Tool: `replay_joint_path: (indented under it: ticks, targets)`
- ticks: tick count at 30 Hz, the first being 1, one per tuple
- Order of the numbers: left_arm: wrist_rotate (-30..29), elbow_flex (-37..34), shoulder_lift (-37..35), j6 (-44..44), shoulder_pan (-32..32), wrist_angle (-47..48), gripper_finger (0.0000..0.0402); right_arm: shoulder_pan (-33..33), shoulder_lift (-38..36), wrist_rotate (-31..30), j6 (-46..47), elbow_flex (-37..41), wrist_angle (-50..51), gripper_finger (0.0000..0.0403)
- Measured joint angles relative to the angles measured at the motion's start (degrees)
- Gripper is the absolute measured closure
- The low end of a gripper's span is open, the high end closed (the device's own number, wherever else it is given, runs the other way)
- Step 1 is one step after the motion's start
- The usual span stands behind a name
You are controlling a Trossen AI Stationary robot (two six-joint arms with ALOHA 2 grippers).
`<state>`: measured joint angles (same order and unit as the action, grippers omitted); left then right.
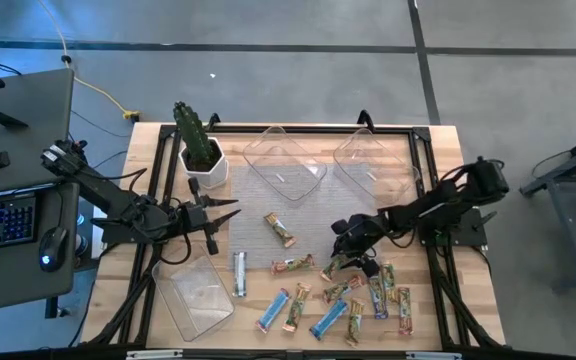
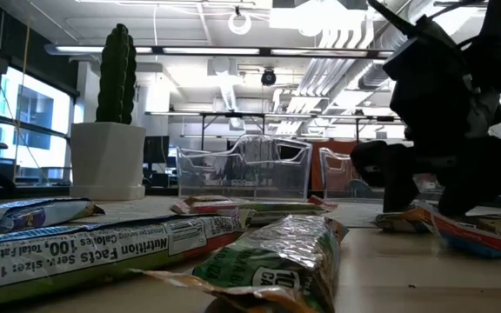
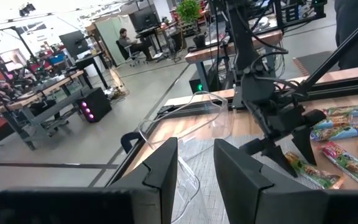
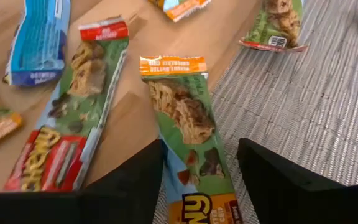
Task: Pick and place Granola Bars by type
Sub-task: Put the yellow granola bar into the top right transparent bin
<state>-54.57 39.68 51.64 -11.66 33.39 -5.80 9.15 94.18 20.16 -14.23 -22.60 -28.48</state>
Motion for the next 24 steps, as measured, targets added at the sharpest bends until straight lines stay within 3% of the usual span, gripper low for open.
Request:
replay_joint_path:
  ticks: [6, 15, 24]
  targets:
    - [0.0, 0.0, 0.0, 0.0, 0.0, 0.1, 0.0301, 0.0, 1.9, -0.1, -1.3, -0.1, -1.0, 0.0234]
    - [0.0, 0.0, 0.0, 0.0, 0.0, 1.8, 0.0301, 0.0, 2.0, -0.4, -0.1, 0.1, -3.9, 0.0309]
    - [0.0, 0.0, 0.0, 0.0, 0.0, 1.9, 0.0301, -0.1, -4.4, -2.0, 2.8, 0.2, -5.7, 0.0319]
